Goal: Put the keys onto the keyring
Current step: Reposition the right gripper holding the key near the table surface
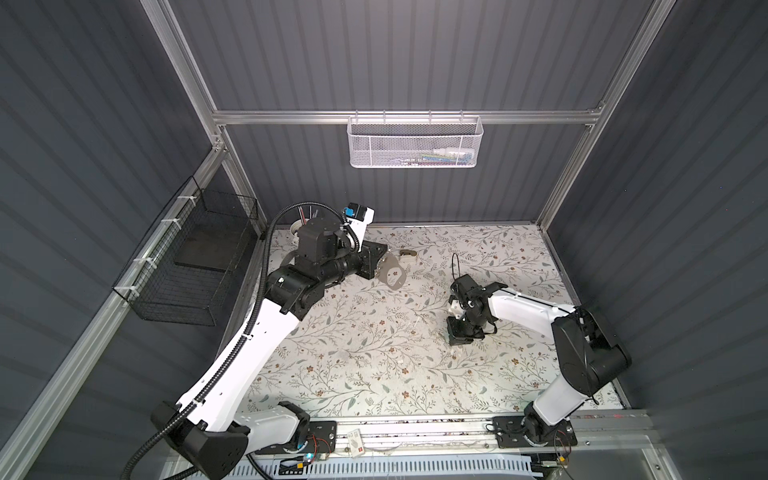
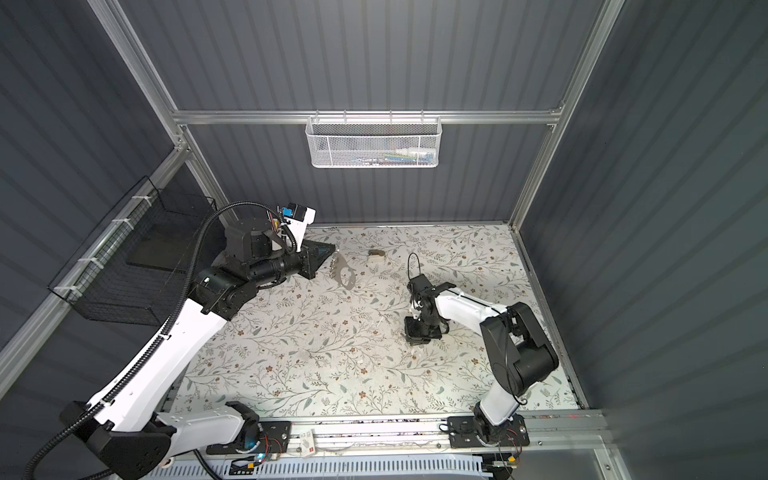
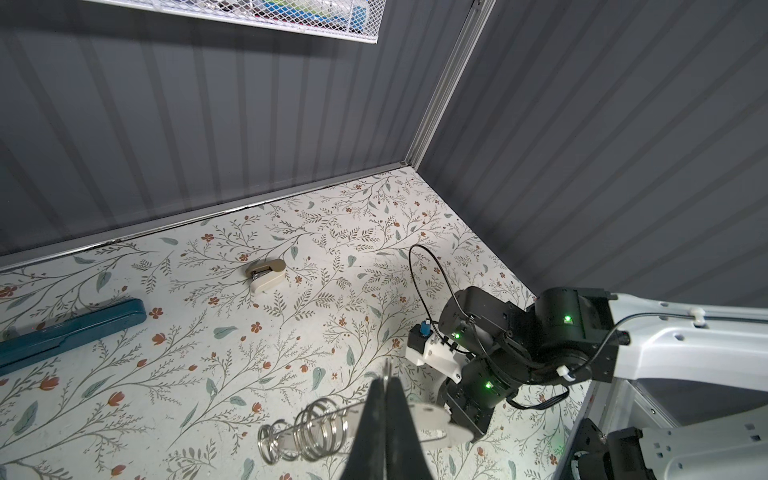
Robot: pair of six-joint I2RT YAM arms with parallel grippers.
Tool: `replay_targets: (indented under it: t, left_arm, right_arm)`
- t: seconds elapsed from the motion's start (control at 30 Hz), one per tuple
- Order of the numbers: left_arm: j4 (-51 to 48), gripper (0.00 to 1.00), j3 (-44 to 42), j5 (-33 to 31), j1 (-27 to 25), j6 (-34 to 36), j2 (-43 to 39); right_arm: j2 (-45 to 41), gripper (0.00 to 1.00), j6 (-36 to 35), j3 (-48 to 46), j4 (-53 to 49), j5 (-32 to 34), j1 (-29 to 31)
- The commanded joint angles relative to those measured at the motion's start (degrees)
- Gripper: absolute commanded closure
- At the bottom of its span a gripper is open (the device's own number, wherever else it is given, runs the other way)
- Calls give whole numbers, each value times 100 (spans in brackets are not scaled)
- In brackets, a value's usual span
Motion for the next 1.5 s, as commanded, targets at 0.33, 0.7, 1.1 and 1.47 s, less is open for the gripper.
replay_targets:
  t: [0.33, 0.7, 1.1, 1.47]
  left_arm:
    - [156, 100, -323, -43, -2, 177, -288]
    - [82, 100, -340, -28, -2, 110, -380]
    - [243, 100, -158, 207, 0, -56, -131]
    - [259, 100, -138, 242, -2, -121, -56]
  right_arm:
    - [1211, 96, -1112, 952, -1926, 54, -18]
    - [805, 72, -919, 1104, -1833, 248, -132]
    - [-1587, 55, 838, -885, 424, -597, -463]
    - [-3527, 60, 2699, -3258, 2905, -494, -460]
